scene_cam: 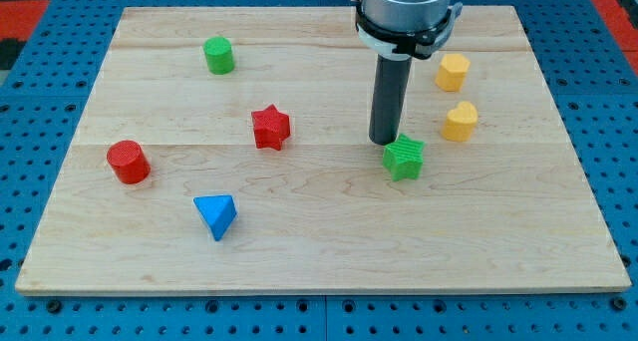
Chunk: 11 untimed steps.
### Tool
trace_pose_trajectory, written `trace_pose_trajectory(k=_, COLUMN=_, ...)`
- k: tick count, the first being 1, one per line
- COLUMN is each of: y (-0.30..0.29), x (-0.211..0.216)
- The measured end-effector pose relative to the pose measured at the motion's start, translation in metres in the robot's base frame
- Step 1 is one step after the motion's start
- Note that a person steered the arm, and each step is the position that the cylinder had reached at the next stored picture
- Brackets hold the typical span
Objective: Slide the green star up a bit
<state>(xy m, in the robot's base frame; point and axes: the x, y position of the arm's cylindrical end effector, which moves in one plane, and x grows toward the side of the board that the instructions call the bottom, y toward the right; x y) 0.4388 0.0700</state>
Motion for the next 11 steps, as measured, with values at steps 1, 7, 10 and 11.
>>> trace_pose_trajectory(k=1, y=0.011, x=0.024)
trace_pose_trajectory(k=7, y=-0.001, x=0.091)
trace_pose_trajectory(k=10, y=0.025, x=0.087)
trace_pose_trajectory(k=11, y=0.037, x=0.087)
